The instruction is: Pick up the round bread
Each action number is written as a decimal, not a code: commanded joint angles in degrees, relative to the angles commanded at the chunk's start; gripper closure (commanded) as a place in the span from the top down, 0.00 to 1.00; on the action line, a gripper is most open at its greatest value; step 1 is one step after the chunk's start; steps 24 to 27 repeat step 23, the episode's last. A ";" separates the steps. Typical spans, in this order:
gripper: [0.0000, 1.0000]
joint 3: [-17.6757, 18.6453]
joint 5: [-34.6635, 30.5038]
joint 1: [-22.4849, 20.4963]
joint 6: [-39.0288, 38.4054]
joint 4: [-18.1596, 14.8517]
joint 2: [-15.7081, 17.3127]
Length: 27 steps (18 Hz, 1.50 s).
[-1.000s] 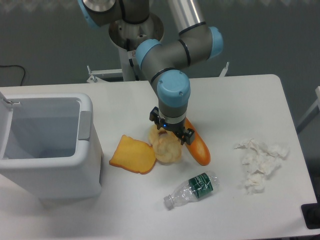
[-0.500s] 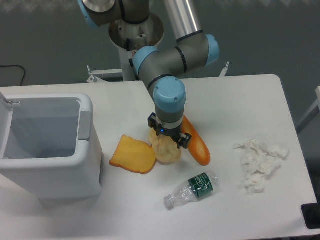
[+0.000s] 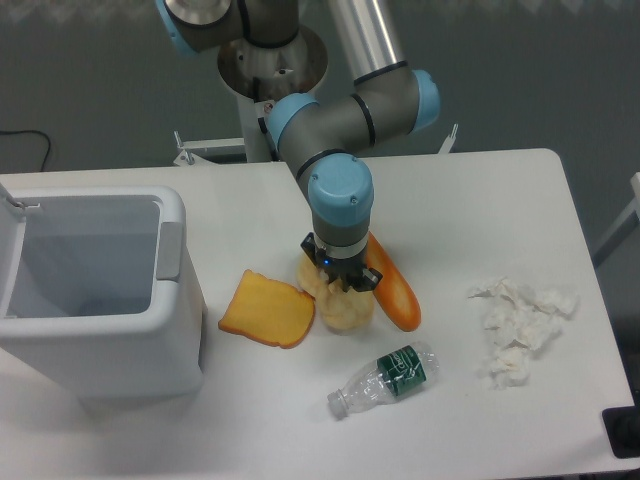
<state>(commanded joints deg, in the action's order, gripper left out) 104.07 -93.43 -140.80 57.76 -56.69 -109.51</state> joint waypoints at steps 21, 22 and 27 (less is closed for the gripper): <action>0.00 -31.64 1.33 -8.88 4.11 -16.52 -5.71; 0.00 -31.56 0.88 -8.88 4.38 -16.61 -5.45; 0.00 -31.56 0.97 -8.88 4.38 -16.70 -5.19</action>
